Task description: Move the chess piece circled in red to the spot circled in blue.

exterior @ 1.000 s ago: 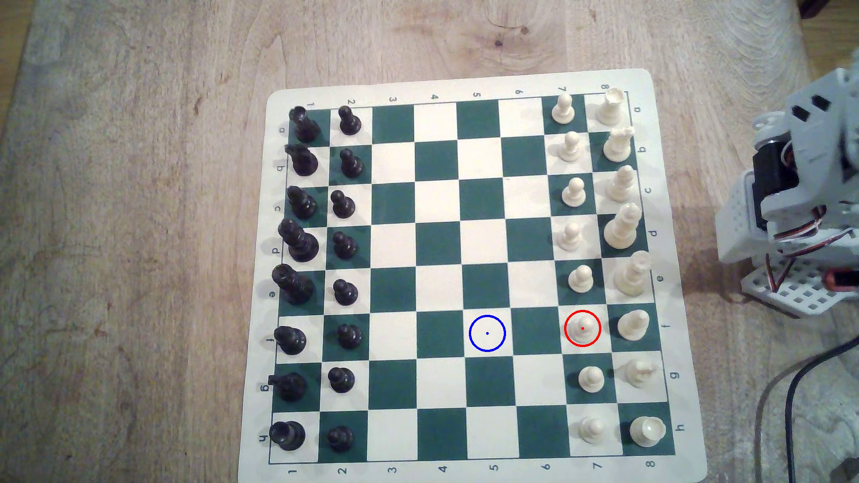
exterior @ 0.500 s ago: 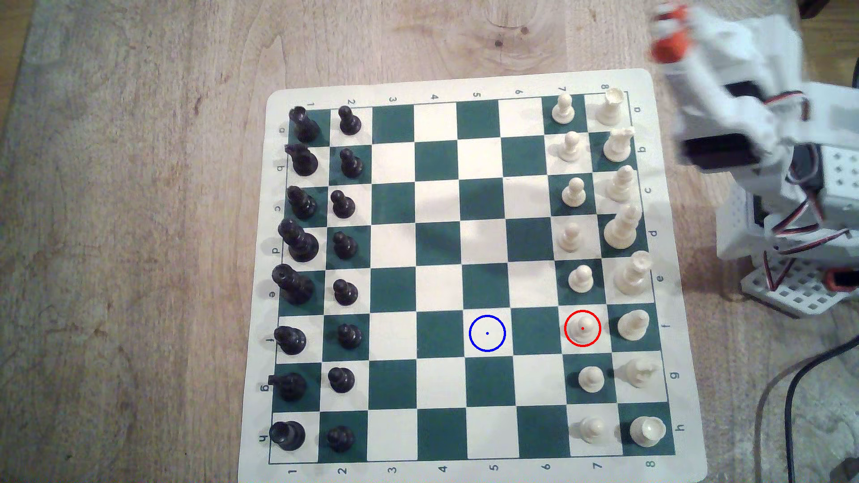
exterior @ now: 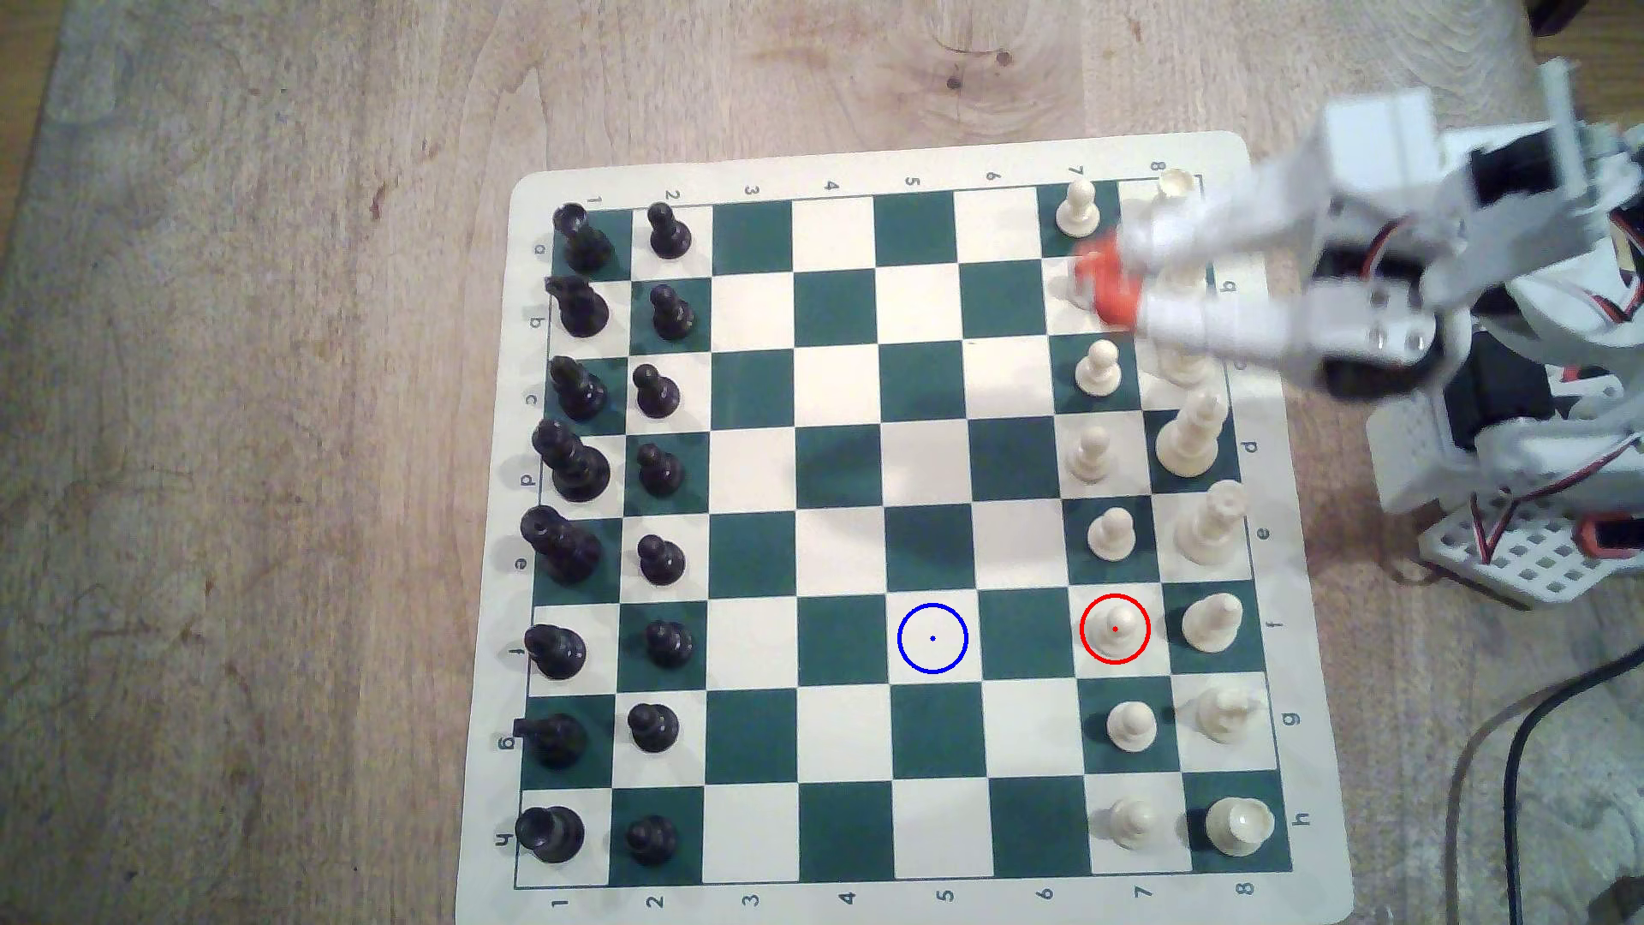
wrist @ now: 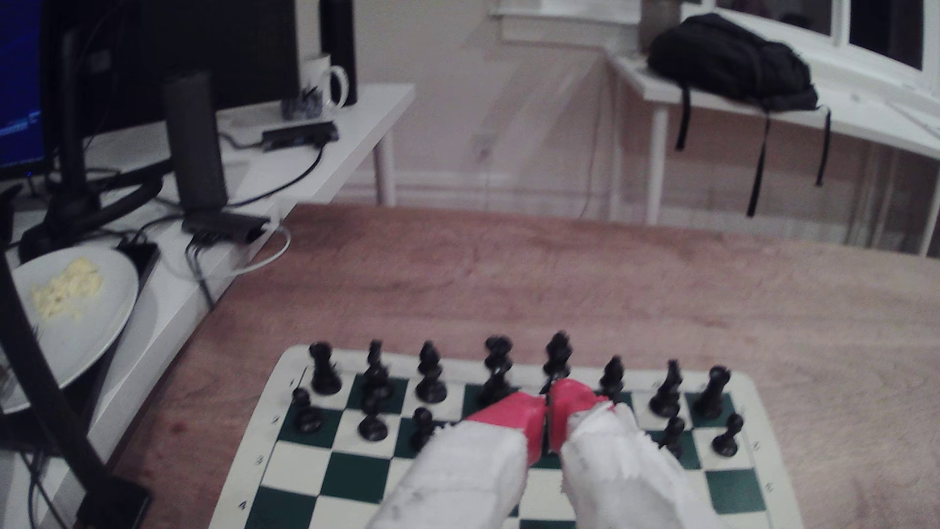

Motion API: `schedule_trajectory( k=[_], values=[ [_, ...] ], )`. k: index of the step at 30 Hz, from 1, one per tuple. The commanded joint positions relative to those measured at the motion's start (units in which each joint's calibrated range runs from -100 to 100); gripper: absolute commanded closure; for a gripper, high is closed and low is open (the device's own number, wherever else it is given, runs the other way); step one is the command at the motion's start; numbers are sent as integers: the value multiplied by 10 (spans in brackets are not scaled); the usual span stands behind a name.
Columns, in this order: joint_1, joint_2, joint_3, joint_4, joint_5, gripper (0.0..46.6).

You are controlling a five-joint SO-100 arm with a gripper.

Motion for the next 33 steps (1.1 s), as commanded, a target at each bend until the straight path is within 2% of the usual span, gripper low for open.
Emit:
schedule_trajectory(
  k=[1,3,7,11,14,17,23,33],
  values=[
    [-79,78,-106,90,-64,464],
    [-110,163,-182,150,-103,464],
    [-136,274,-244,205,-147,464],
    [-139,341,-250,233,-159,464],
    [-138,416,-243,235,-164,407],
    [-142,491,-250,237,-176,383],
    [-146,554,-252,222,-189,373],
    [-167,608,-228,192,-191,350]
  ],
)
